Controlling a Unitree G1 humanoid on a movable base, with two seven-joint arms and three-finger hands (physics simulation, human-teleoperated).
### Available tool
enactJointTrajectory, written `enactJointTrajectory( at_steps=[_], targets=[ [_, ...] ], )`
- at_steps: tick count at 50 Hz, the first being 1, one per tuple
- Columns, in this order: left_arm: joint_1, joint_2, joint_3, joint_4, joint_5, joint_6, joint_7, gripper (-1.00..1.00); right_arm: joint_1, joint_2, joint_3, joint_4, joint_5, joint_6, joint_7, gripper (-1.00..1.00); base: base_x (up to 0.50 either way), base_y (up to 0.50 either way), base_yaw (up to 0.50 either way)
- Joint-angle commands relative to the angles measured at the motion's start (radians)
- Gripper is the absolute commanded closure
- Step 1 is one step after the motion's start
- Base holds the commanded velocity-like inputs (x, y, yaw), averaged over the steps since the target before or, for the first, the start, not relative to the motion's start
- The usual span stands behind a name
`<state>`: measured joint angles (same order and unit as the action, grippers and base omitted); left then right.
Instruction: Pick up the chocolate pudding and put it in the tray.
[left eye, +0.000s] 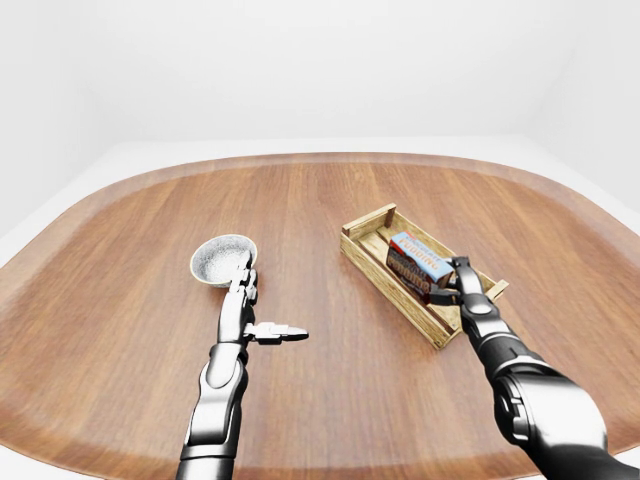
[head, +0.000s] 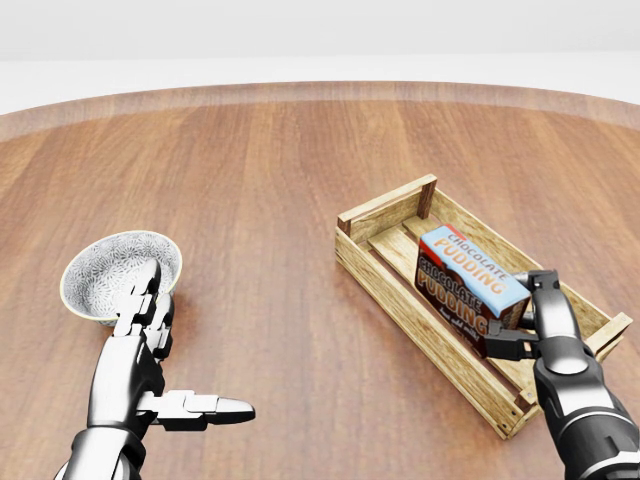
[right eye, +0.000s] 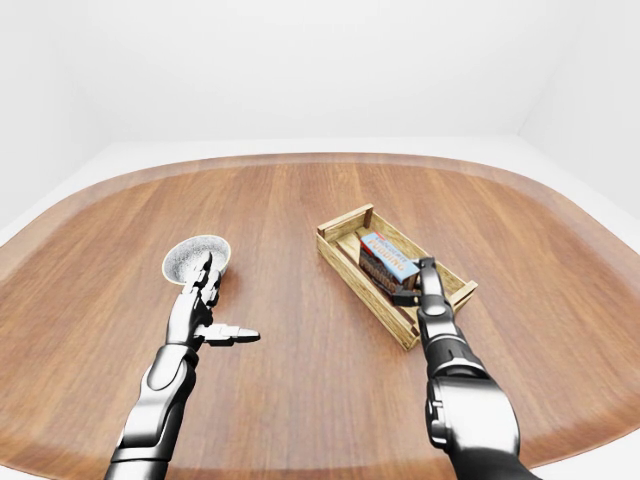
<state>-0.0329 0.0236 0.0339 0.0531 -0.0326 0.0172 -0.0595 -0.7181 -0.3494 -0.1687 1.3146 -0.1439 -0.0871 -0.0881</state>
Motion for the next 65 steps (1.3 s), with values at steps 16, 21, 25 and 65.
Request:
enactJointTrajectory(
  at_steps=[16, 21, 25, 65],
  targets=[
    [0.004, -0.004, 0.004, -0.002, -0.026, -0.004, -0.01, -1.0, 0.058, -0.003, -0.029, 0.016, 0.038, 0.0, -0.02, 1.0, 0.0, 0.0, 0.0],
    [0.003, -0.004, 0.004, 0.0, -0.025, -0.006, -0.01, -1.0, 0.048, -0.014, -0.035, 0.01, 0.046, 0.0, -0.008, 1.0, 0.0, 0.0, 0.0],
    [0.003, -0.003, 0.004, 0.0, -0.025, -0.005, -0.01, -1.0, 0.05, -0.015, -0.035, 0.009, 0.048, 0.0, -0.009, 1.0, 0.0, 0.0, 0.0],
    [-0.001, -0.002, 0.006, 0.006, -0.026, -0.007, -0.013, -1.0, 0.045, -0.016, -0.035, 0.009, 0.058, 0.0, 0.005, -1.0, 0.0, 0.0, 0.0]
  ],
)
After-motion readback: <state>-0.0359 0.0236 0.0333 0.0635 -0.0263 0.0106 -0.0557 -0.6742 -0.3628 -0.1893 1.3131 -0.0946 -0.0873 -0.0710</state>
